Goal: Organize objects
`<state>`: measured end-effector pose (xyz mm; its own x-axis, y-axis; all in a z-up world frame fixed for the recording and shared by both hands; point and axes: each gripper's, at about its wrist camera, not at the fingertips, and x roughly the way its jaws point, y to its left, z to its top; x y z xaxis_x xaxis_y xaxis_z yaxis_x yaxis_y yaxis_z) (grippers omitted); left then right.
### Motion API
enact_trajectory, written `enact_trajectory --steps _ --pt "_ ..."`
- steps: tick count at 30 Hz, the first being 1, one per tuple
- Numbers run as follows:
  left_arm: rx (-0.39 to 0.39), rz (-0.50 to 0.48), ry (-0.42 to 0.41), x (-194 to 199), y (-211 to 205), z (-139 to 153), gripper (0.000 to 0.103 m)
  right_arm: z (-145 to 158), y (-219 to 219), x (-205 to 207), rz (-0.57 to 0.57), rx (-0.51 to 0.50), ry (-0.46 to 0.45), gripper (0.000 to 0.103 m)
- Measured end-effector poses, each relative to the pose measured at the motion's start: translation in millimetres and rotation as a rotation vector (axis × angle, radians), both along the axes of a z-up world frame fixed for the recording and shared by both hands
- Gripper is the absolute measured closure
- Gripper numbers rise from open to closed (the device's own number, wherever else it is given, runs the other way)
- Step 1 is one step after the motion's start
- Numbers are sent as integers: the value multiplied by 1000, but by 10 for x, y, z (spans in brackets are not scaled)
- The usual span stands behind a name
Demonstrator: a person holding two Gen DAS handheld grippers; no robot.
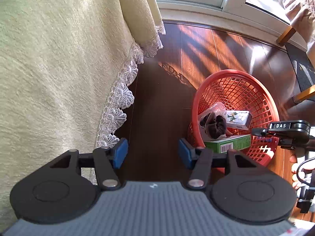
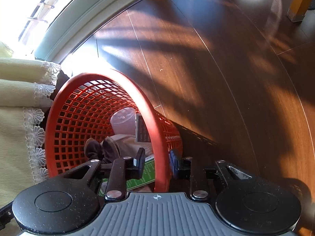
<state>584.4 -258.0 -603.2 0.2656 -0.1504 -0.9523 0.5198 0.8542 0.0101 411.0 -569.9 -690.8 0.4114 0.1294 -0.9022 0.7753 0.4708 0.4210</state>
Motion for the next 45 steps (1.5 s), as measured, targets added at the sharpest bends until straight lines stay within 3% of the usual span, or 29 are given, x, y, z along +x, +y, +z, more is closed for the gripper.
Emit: enact_trajectory --steps 6,14,23,30,34,40,45 --pt "-1 -2 9 -64 67 107 48 322 12 -63 50 -75 36 75" --pt "-17 -10 27 -248 83 609 41 1215 261 -251 119 -130 16 73" --pt "-66 3 18 -486 119 1701 35 2633 830 -344 291 -233 -5 72" --pt "-69 39 -10 -845 240 2769 28 3738 1187 -539 373 -257 -12 72" --pt "-93 65 -18 -1080 377 3354 17 4321 1387 -643 419 -269 -34 71" --pt "-93 100 -44 -1413 546 3981 15 4963 1664 -819 498 -264 -65 71" --pt "-93 107 -58 -1592 667 4378 15 5372 1810 -1010 481 -279 -82 71"
